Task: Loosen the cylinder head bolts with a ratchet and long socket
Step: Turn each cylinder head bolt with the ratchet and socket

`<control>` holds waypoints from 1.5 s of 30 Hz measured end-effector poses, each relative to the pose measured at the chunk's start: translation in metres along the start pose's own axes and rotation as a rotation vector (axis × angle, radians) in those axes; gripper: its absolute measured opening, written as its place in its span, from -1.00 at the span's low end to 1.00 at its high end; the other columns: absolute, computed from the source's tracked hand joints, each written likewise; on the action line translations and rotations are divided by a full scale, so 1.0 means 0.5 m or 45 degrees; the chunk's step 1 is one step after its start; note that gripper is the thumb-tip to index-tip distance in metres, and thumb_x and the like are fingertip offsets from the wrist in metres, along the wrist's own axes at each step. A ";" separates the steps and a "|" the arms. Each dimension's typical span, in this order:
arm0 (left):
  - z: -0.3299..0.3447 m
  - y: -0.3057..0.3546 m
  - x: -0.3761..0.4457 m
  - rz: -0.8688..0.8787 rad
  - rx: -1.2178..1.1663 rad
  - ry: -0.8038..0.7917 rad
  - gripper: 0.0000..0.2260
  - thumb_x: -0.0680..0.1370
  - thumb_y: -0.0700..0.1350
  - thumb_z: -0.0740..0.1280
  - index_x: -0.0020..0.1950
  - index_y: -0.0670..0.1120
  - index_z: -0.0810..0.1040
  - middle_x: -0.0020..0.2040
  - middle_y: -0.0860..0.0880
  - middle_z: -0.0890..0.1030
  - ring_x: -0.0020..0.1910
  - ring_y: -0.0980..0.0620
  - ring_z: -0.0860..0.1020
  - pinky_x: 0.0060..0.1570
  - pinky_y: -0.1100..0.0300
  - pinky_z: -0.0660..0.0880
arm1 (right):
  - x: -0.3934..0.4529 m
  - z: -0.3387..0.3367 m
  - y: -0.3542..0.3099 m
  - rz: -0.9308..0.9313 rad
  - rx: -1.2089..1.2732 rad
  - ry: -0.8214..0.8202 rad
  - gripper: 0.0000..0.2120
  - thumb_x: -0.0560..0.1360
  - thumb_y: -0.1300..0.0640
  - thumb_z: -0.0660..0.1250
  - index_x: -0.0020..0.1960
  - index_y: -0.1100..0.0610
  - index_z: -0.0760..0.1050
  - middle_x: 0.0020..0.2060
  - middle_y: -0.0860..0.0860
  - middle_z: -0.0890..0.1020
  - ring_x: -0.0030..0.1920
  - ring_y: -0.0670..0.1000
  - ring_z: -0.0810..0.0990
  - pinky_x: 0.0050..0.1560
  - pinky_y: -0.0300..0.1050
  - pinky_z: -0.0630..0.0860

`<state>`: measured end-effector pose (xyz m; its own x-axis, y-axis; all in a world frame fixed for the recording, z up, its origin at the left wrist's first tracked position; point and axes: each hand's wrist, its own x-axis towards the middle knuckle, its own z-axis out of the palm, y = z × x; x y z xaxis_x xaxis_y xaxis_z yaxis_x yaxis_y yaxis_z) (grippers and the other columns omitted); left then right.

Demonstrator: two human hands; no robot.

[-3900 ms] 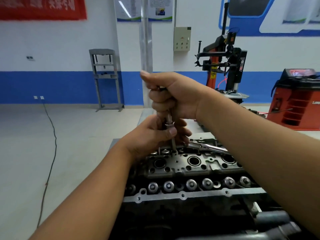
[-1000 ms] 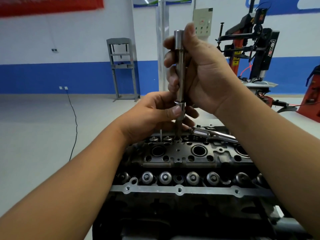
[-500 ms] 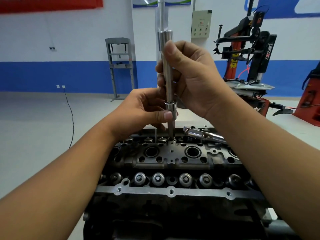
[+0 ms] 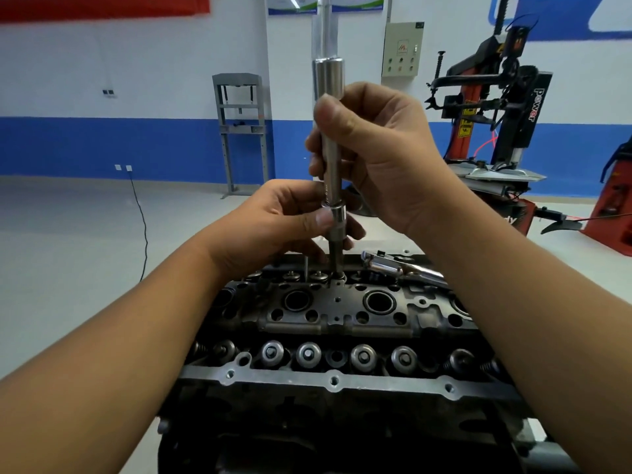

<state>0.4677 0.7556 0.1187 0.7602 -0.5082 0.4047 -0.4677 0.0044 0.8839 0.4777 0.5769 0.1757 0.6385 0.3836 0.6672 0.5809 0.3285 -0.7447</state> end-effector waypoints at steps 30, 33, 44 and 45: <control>0.006 -0.006 0.004 0.005 0.039 0.280 -0.55 0.22 0.21 0.71 -0.04 0.04 0.69 -0.07 -0.15 0.73 -0.31 0.06 0.59 -0.36 0.23 0.51 | -0.002 -0.011 0.004 -0.088 -0.655 0.039 -0.78 0.47 0.19 0.58 -0.14 0.29 0.59 -0.35 0.15 0.60 -0.33 -0.04 0.55 -0.29 -0.05 0.52; 0.013 -0.004 0.001 -0.046 -0.164 0.120 -0.58 0.39 0.23 0.62 0.09 0.01 0.71 0.03 -0.21 0.72 -0.33 0.06 0.54 -0.30 0.21 0.52 | -0.002 -0.015 0.000 -0.054 -0.627 0.032 -0.86 0.52 0.23 0.52 -0.04 0.26 0.58 -0.29 0.06 0.64 -0.37 -0.13 0.56 -0.31 -0.20 0.52; 0.010 0.001 0.004 0.011 -0.036 0.264 -0.54 0.24 0.18 0.71 -0.01 0.01 0.69 -0.07 -0.17 0.70 -0.31 0.01 0.57 -0.38 0.19 0.46 | -0.002 -0.016 0.002 -0.141 -0.693 -0.001 -0.82 0.45 0.16 0.60 -0.15 0.22 0.63 -0.31 0.08 0.66 -0.29 0.08 0.62 -0.19 0.07 0.61; 0.011 0.001 0.003 0.014 -0.041 0.258 -0.56 0.28 0.19 0.69 0.01 0.00 0.69 -0.06 -0.17 0.70 -0.33 0.01 0.55 -0.37 0.19 0.46 | 0.000 -0.018 0.003 -0.139 -0.706 0.006 -0.81 0.46 0.17 0.59 -0.14 0.24 0.63 -0.30 0.13 0.67 -0.26 0.16 0.65 -0.18 0.14 0.63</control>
<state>0.4664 0.7501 0.1184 0.8318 -0.3245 0.4503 -0.4642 0.0382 0.8849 0.4831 0.5698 0.1744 0.5611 0.3683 0.7413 0.8214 -0.1373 -0.5536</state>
